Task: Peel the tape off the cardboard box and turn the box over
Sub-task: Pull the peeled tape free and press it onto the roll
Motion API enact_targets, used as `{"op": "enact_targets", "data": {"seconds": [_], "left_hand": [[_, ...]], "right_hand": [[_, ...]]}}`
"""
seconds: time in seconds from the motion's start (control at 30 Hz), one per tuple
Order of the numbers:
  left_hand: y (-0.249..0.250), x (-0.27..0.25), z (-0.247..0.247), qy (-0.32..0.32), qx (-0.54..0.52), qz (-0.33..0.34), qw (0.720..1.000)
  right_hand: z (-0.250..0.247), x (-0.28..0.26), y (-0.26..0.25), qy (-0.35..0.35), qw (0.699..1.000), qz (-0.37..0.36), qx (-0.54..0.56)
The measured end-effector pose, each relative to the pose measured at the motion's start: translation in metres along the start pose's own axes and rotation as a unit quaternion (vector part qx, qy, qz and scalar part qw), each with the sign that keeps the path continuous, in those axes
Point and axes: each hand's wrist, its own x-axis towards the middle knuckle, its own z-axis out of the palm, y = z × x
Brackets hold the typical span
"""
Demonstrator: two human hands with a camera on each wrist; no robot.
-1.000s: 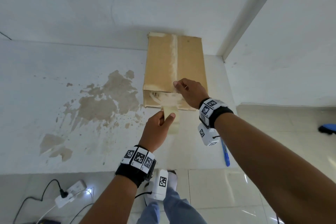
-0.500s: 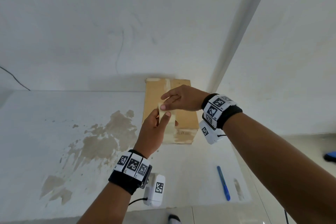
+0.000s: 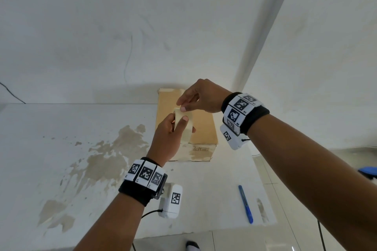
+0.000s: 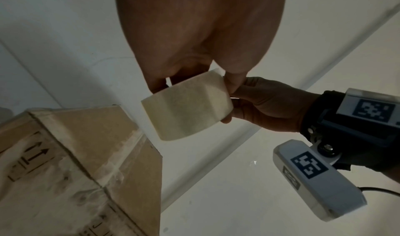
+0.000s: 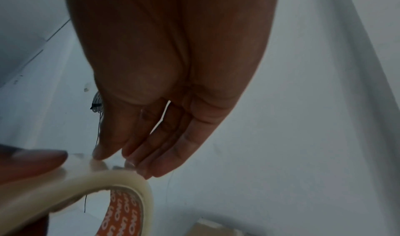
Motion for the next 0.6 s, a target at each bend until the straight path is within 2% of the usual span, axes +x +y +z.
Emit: {"op": "enact_targets", "data": {"seconds": [0.2,0.47,0.6], "left_hand": [[-0.017,0.001,0.009,-0.008,0.018,-0.002,1.0],[-0.032,0.002,0.02,0.017,0.003,0.004,1.0],[-0.038,0.008,0.023,0.032,0.014,-0.025,0.999]], "right_hand": [[0.011,0.004,0.011,0.018,0.998,0.009,-0.053],[0.02,0.008,0.015,-0.033,0.994,0.031,-0.101],[0.019,0.013,0.011,-0.043,0.993,0.032,-0.104]]}}
